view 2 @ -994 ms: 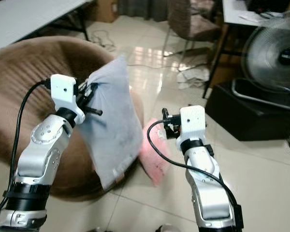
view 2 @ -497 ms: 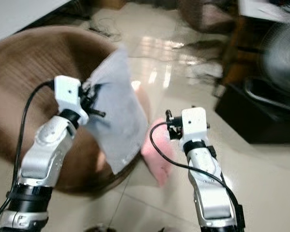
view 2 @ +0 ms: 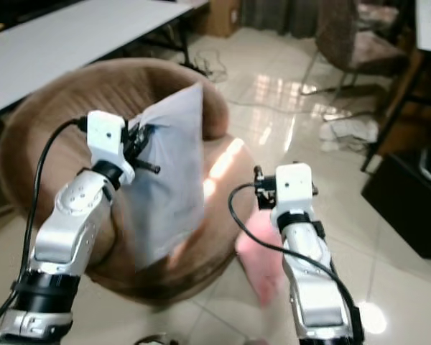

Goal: Move the pillow to the sofa from floor

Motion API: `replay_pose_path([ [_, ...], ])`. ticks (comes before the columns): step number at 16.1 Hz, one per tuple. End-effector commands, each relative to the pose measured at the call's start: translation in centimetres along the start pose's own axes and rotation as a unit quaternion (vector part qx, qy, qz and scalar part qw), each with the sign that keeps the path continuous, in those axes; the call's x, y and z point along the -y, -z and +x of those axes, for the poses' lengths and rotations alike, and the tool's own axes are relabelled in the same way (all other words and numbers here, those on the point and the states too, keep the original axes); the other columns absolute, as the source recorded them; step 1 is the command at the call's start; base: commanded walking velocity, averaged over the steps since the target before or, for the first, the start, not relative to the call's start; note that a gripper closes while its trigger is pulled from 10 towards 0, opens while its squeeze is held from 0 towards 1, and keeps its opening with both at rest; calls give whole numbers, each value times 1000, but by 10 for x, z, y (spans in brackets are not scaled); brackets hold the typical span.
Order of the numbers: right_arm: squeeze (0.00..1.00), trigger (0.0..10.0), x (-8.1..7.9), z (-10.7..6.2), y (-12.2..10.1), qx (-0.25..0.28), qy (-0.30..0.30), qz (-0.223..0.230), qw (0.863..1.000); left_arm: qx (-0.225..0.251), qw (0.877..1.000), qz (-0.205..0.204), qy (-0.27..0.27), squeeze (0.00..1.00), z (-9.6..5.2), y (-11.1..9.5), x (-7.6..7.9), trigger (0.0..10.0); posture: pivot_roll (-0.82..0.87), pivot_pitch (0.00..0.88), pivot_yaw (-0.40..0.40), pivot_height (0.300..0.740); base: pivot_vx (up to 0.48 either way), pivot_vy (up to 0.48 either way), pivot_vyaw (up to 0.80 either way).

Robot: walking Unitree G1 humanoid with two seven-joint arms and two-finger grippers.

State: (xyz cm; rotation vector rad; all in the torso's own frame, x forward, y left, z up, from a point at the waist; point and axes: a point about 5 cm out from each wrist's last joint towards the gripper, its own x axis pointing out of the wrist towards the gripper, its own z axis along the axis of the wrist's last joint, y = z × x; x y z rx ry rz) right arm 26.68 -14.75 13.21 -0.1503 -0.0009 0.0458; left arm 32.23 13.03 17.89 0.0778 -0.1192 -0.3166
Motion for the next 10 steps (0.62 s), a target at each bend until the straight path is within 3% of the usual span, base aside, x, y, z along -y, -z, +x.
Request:
replay_pose_path([
  [1, 0, 10000, -1, 0, -3, 9, -3, 0, 1000, 28, 1000, 5, 2, 0, 3, -11, -1, 10000, -58, 48, 90, 740, 345, 0, 0],
  [10, 0, 10000, -4, 1, -3, 12, -9, 1, 1000, 29, 1000, 7, 5, 0, 5, -11, -2, 10000, -62, 32, 94, 740, 345, 0, 0],
])
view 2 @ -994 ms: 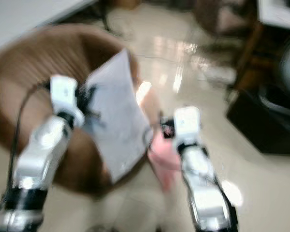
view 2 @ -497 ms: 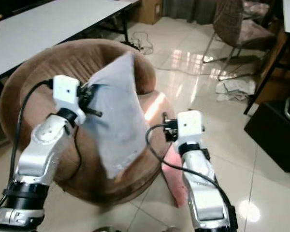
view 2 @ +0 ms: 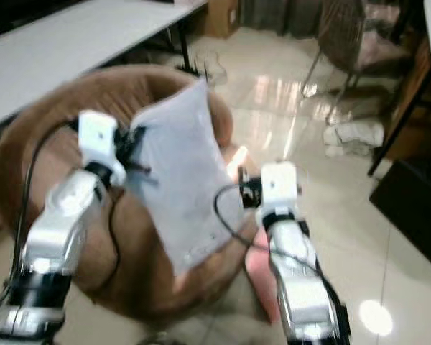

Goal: Move the pillow to the sofa from floor

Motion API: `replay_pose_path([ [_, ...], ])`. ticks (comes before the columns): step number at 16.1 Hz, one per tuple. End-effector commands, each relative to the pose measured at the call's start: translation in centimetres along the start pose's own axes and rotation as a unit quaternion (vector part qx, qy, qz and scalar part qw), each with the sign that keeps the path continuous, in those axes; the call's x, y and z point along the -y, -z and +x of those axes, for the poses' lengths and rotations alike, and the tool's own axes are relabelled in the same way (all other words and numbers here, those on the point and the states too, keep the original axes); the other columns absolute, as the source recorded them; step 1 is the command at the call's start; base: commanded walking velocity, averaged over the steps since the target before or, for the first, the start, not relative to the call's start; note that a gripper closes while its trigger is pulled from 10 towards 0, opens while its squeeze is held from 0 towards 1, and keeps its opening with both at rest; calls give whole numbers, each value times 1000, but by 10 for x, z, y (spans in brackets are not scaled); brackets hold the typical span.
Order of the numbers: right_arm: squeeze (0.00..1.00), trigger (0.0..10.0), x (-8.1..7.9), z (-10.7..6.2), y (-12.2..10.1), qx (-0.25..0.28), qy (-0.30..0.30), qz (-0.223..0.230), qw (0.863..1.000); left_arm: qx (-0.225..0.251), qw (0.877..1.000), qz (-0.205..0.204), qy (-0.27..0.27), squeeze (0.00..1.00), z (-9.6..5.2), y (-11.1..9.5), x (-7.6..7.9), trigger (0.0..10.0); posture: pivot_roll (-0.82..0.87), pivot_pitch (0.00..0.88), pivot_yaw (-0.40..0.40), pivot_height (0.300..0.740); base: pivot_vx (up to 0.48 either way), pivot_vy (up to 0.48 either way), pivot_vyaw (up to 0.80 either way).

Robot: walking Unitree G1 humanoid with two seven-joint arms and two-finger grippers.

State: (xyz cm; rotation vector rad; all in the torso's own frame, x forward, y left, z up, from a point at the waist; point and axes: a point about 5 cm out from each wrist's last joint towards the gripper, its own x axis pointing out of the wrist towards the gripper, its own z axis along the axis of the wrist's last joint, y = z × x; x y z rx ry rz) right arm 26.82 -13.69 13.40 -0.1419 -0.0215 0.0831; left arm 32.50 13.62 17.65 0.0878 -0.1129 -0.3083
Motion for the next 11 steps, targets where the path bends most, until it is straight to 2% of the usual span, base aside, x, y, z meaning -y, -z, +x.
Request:
replay_pose_path([
  [1, 0, 10000, 6, -2, 1, 0, 6, -3, 1000, 32, 999, 3, 10, 0, 5, -13, 5, 10000, -63, 29, 95, 740, 345, 0, 0],
  [2, 0, 10000, 6, -2, 1, 0, 5, -4, 1000, 32, 999, 3, 11, 0, 5, -13, 5, 10000, -63, 29, 95, 740, 345, 0, 0],
  [3, 0, 10000, 6, -2, 1, -1, -2, -8, 1000, 9, 1000, -10, 25, 0, 6, -7, 9, 10000, -66, 21, 94, 740, 0, 0, 0],
  [4, 0, 10000, 5, -2, 1, -1, -12, -15, 1000, -7, 998, 7, 57, 0, 7, -3, 16, 10000, -68, 19, 93, 740, 0, 0, 0],
  [6, 0, 10000, 4, -3, -2, 4, -55, -32, 998, 0, 993, 17, 118, 0, 12, -5, 27, 10000, -73, 11, 94, 740, 0, 0, 0],
  [7, 0, 10000, 4, -4, -3, 5, -63, -35, 997, -2, 993, 21, 120, 0, 14, -5, 26, 10000, -73, 11, 94, 740, 0, 0, 0],
  [10, 0, 10000, 8, -12, -8, 7, -138, -42, 990, -45, 991, 39, 119, 0, 28, -4, 17, 10000, -84, 7, 95, 740, 0, 0, 0],
  [11, 0, 10000, 10, -16, -9, 6, -167, -51, 985, -78, 990, 55, 108, 0, 35, 1, 12, 10000, -88, 6, 92, 740, 0, 0, 0],
])
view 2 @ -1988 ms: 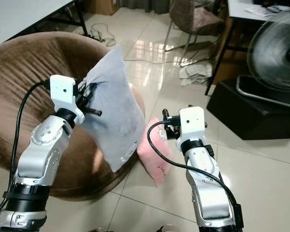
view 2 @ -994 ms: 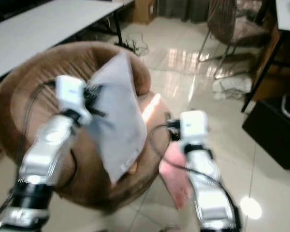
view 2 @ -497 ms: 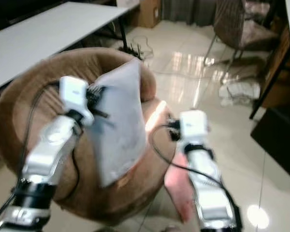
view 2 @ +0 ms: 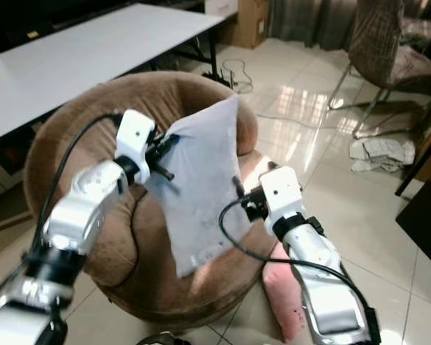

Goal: Move the pillow to the sofa from floor

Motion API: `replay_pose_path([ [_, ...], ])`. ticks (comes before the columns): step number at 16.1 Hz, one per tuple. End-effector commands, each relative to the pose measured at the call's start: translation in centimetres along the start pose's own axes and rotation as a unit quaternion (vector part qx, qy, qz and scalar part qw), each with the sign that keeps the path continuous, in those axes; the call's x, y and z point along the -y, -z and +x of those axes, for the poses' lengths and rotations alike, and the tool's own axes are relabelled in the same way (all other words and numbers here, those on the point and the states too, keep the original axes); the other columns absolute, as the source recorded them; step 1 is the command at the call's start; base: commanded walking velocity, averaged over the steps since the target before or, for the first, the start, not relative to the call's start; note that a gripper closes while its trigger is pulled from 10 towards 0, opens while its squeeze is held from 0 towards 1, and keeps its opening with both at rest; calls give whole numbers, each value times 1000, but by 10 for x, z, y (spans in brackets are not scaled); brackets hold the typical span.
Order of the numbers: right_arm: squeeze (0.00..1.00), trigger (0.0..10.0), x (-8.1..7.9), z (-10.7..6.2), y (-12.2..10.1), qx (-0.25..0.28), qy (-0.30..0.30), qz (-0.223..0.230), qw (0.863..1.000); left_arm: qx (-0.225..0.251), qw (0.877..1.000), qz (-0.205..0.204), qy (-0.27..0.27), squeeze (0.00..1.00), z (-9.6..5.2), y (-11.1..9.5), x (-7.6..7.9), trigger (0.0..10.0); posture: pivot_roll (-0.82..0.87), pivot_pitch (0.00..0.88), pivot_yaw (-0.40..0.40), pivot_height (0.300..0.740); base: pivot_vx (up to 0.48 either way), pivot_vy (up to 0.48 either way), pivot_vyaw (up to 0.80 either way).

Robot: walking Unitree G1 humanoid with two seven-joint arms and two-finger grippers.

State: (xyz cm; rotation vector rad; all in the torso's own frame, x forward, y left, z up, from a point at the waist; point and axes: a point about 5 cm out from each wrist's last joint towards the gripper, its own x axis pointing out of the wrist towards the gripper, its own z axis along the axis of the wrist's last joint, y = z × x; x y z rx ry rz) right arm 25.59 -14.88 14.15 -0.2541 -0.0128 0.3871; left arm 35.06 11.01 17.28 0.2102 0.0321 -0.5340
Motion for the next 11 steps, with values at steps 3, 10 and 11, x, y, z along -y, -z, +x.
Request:
replay_pose_path([
  [3, 0, 10000, 0, -6, 1, -14, -48, -8, 999, -81, 996, 8, -35, 0, 18, 14, -15, 10000, -95, 17, 86, 740, 0, 0, 0],
  [10, 0, 10000, -24, -12, 21, -79, -122, -9, 989, -195, 973, 49, -112, 0, 19, 74, -18, 10000, -128, 70, 92, 740, 0, 0, 0],
  [11, 0, 10000, -27, -12, 27, -92, -126, -3, 988, -207, 965, 80, -143, 0, 15, 77, -28, 10000, -130, 81, 90, 740, 0, 0, 0],
])
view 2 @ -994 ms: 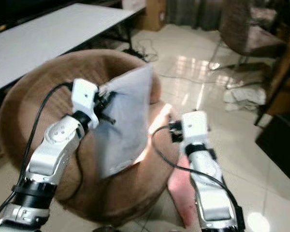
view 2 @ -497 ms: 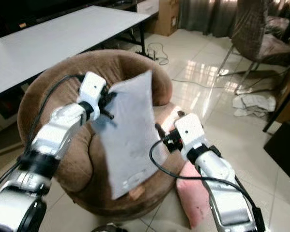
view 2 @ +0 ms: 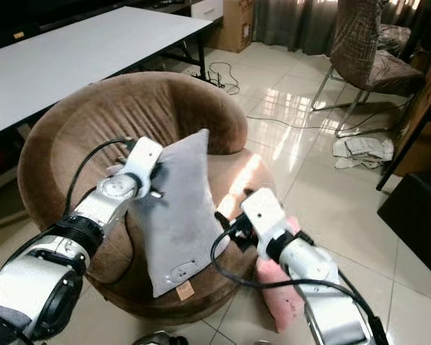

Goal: Move the pillow to the sofa from floor

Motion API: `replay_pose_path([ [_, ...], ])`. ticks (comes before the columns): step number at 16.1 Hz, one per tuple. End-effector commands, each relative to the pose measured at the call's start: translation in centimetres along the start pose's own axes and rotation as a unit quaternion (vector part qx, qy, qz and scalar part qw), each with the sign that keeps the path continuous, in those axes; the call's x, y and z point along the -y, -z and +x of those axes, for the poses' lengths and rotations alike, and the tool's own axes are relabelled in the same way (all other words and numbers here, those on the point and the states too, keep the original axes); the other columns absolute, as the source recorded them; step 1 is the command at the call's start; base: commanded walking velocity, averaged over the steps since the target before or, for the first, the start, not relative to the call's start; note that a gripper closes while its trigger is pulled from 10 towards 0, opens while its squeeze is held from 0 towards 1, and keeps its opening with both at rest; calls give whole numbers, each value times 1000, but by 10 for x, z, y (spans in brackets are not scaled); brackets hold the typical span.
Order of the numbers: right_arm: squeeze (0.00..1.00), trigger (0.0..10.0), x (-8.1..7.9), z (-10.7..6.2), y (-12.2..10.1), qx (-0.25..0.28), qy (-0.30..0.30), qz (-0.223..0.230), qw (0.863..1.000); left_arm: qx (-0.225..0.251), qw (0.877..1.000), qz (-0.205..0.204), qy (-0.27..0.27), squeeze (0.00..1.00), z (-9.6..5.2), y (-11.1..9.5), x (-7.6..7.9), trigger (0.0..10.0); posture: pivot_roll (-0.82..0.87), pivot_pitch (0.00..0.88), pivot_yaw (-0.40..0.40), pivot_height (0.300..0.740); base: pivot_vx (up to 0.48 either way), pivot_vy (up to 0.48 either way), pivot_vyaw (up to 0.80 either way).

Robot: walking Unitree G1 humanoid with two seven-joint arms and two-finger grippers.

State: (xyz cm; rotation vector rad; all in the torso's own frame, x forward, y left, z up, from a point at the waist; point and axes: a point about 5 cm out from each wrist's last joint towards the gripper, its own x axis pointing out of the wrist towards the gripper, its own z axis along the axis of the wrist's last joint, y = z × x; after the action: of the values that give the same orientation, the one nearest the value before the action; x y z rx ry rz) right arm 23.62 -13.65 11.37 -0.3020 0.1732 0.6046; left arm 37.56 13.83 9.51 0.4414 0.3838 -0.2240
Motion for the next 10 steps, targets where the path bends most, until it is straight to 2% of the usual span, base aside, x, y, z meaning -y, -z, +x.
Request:
replay_pose_path([
  [1, 0, 10000, -4, 2, 8, -22, -13, 3, 1000, -4, 999, 26, -47, 0, 0, -2, -16, 10000, -131, 86, 87, 740, 0, 0, 0],
  [3, 0, 10000, -5, 3, 10, -28, -19, -3, 999, -10, 997, 31, -75, 0, -2, 0, -28, 10000, -131, 90, 85, 740, 0, 0, 0],
  [5, 0, 10000, -4, 7, 9, -32, -18, -8, 999, -17, 991, 47, -121, 0, -5, 2, -51, 10000, -128, 94, 83, 740, 0, 0, 0],
  [9, 0, 10000, -4, 11, 10, -32, -18, -11, 999, -3, 993, 31, -115, 0, -5, -1, -53, 10000, -115, 81, 66, 740, 0, 0, 0],
  [10, 0, 10000, -5, 13, 9, -30, -18, -14, 999, 13, 997, -9, -75, 1000, -4, -4, -48, 10000, -117, 79, 65, 740, 0, 0, 0],
])
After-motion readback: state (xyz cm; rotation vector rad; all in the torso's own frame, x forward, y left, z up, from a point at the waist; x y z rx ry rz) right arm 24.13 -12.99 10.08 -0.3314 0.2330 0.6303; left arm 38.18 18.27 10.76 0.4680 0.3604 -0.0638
